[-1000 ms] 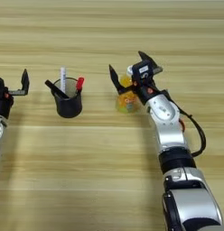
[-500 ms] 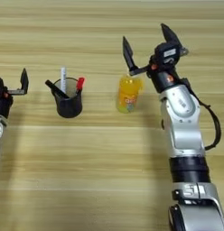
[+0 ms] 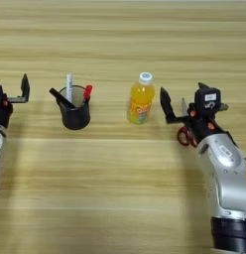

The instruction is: Move the objects on the table

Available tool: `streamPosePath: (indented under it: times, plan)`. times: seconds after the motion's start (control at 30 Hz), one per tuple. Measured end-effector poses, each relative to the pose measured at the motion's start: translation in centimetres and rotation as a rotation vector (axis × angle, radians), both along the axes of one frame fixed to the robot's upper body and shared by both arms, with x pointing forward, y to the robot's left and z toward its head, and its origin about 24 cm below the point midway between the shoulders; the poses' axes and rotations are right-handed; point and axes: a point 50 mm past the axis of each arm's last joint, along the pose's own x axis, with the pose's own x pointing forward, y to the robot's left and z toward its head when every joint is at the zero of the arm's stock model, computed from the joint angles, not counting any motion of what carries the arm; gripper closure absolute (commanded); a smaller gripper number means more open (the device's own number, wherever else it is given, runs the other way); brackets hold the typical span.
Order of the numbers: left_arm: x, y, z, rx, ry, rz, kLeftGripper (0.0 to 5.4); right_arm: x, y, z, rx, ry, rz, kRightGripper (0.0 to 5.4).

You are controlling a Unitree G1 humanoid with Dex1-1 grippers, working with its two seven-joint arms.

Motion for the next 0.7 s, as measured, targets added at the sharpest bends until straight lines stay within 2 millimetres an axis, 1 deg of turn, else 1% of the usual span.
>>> streamPosePath:
  times: [0.07, 0.23, 0.37, 0.7]
  plan:
    - [0.0, 0.2, 0.0, 0.004, 0.001, 0.004, 0.00, -0.2, -0.5, -1.3, 0.004, 0.055, -0.037, 0.07]
    - [0.0, 0.4, -0.1, 0.010, 0.002, 0.012, 0.00, -0.2, -1.2, -3.7, 0.015, 0.170, -0.111, 0.07]
    - [0.0, 0.5, -0.1, 0.010, 0.005, 0.015, 0.00, -0.1, -1.3, -4.8, 0.019, 0.225, -0.133, 0.07]
    - [0.1, 0.5, -0.1, 0.011, 0.001, 0.015, 0.00, 0.0, -1.6, -6.7, -0.001, 0.313, -0.181, 0.07]
